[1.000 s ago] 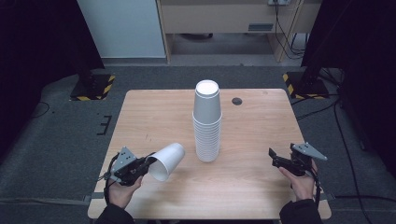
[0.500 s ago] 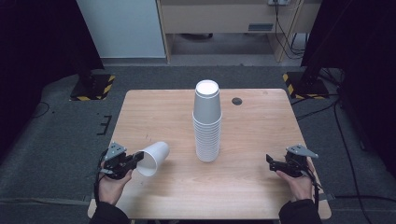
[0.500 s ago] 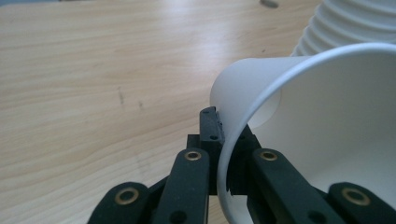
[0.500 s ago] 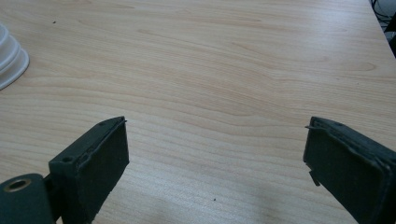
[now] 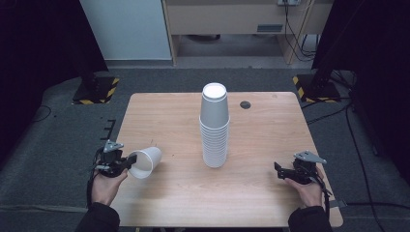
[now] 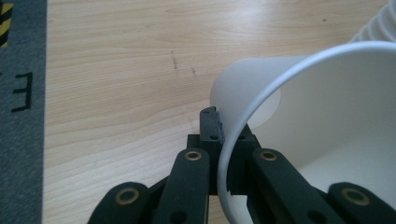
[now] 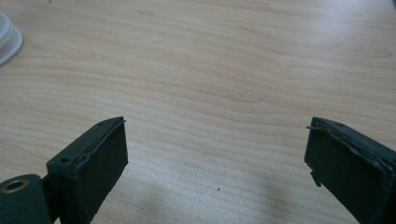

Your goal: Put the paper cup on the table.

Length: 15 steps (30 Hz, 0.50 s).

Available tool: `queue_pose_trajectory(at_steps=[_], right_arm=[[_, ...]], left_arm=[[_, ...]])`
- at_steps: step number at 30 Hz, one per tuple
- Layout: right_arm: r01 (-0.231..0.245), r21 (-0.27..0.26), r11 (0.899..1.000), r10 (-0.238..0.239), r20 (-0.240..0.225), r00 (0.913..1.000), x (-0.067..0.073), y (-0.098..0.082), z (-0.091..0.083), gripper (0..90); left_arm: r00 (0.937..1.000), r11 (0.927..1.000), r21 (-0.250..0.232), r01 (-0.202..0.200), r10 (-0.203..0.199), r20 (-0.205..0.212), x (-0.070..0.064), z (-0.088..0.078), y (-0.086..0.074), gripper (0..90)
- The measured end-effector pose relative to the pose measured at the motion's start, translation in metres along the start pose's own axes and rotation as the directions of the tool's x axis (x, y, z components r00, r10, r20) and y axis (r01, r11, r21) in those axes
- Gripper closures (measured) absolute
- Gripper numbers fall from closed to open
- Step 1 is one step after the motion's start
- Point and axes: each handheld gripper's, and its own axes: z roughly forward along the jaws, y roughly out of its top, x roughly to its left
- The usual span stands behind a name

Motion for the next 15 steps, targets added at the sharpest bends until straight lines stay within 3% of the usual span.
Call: queue_pose_trajectory(at_steps=[7, 10, 13, 14, 15], right_arm=[[0.024, 0.018, 1.000, -0.024, -0.005, 0.9997, 0.002, -0.002, 0.002, 5.8], [0.023, 0.033, 0.999, -0.023, -0.008, 0.9997, 0.001, -0.003, 0.003, 5.6], [0.027, 0.043, 0.999, -0.027, -0.006, 0.9996, 0.001, -0.003, 0.004, 5.4], [0.025, 0.050, 0.998, -0.025, -0.005, 0.9997, 0.002, -0.004, 0.005, 5.4], [0.025, 0.050, 0.998, -0.025, -0.005, 0.9997, 0.002, -0.004, 0.005, 5.4]], left_arm=[[0.9993, 0.9965, 0.079, 0.025, -0.023, -0.030, 0.007, 0.002, 0.010, 87.6], [0.9984, 0.9891, 0.139, 0.050, -0.046, -0.031, 0.009, 0.004, 0.014, 87.6], [0.9977, 0.9845, 0.164, 0.063, -0.058, -0.034, 0.010, 0.004, 0.016, 87.6], [0.9971, 0.9768, 0.201, 0.074, -0.069, -0.032, 0.010, 0.006, 0.018, 87.5], [0.9971, 0.9768, 0.201, 0.074, -0.069, -0.032, 0.010, 0.006, 0.018, 87.5]])
